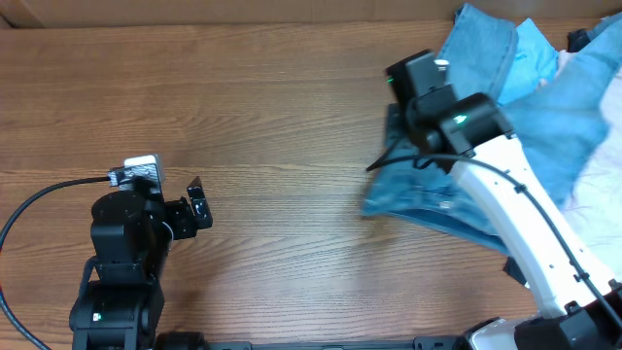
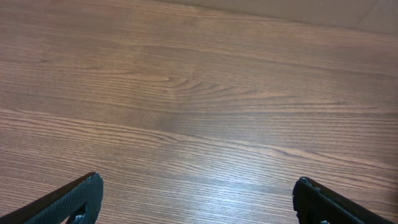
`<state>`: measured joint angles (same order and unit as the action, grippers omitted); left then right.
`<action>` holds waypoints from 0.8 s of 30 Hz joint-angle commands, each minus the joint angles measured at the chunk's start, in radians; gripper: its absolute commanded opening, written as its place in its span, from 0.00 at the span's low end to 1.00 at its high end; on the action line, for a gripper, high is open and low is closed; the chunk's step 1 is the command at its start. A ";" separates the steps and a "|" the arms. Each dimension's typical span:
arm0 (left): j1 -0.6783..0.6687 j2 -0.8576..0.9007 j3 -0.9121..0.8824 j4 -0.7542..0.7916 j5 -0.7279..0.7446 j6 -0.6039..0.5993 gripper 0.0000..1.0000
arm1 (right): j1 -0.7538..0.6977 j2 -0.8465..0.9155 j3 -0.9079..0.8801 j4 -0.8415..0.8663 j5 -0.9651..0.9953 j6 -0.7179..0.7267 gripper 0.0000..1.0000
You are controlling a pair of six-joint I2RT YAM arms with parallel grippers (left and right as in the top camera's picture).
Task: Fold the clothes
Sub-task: 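Reach the right gripper into the jeans pile and grasp the waistband, then move the left gripper to the jeans waistband and grasp it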
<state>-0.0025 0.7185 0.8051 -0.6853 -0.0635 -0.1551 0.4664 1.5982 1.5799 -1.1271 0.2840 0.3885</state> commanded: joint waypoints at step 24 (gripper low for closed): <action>-0.175 0.340 0.023 0.201 0.371 -0.106 1.00 | -0.286 -0.276 0.025 -0.097 0.035 0.015 0.92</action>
<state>-0.0959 0.9703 0.8055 -0.5198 0.2291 -0.1841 0.2390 1.3270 1.5860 -1.2079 0.3775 0.3973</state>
